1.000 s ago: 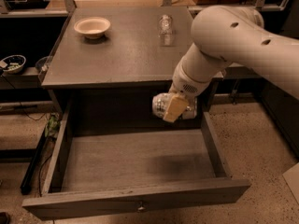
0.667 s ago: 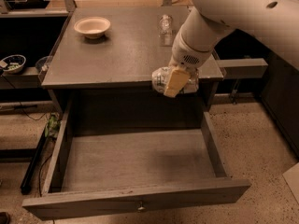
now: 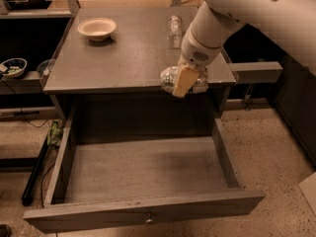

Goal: Pick 7up can from top drawer and place on counter

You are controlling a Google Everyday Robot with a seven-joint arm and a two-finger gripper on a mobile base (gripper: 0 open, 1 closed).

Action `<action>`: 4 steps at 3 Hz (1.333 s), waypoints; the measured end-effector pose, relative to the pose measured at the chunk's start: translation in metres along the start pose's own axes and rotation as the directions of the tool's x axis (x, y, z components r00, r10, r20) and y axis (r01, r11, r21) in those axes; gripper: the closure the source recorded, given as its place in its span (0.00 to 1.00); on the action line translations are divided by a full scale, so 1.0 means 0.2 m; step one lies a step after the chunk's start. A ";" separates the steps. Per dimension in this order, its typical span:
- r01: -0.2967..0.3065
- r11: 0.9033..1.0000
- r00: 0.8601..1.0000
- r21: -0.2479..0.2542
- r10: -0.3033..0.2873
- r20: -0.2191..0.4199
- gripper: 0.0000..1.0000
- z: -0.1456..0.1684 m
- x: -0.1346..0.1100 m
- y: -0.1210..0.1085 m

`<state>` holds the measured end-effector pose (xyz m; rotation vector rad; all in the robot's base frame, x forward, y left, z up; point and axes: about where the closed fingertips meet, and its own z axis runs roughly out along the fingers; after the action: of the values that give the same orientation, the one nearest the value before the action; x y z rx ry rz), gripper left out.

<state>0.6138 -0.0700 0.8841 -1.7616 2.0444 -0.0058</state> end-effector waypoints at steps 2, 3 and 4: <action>0.029 0.999 1.000 -0.033 -0.029 0.010 1.00 0.08 -0.10 -0.26; 0.008 0.999 1.000 -0.037 -0.007 0.025 1.00 0.13 -0.11 -0.35; -0.002 0.999 1.000 -0.032 0.003 0.031 1.00 0.22 -0.13 -0.52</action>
Offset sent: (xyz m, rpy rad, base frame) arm 0.0734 0.0168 0.0162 -0.0195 0.0127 0.0617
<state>0.7276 -0.0522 0.8819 -1.7672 2.0354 0.0543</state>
